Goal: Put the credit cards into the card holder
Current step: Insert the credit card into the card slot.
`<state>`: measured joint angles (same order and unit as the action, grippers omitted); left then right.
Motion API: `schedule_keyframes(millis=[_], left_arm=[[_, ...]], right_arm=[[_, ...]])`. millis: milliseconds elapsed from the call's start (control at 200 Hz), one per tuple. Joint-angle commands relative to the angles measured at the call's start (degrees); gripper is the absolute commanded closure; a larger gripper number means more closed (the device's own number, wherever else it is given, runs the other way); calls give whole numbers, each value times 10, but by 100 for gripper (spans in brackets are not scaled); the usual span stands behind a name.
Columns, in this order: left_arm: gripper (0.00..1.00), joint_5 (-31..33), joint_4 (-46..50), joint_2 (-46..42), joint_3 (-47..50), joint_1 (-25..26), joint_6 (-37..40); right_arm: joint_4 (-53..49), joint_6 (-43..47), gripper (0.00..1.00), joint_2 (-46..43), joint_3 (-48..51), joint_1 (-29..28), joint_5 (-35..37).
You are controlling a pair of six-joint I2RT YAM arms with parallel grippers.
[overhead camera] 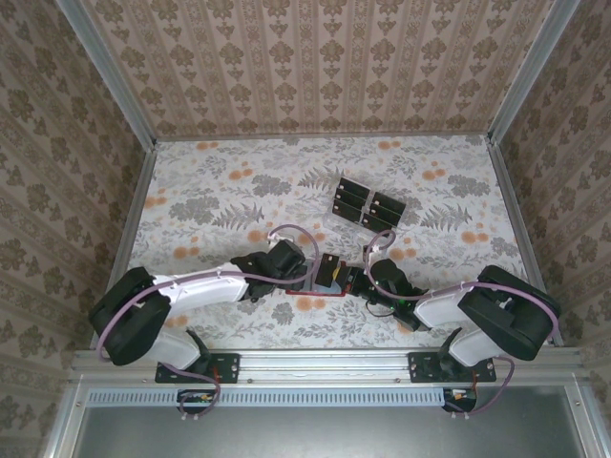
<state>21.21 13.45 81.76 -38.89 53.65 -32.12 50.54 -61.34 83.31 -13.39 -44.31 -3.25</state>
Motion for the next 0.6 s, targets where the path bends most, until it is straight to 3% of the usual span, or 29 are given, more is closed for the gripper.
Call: schedule_keyframes(millis=[0,595], left_arm=[[0,-4,-4,14,-3,4,14],[0,33,41,34,21,6,-32]], right_arm=[[-10,10,100,-11,4,-3,12],[16,9,100,13,-2,-4,-4]])
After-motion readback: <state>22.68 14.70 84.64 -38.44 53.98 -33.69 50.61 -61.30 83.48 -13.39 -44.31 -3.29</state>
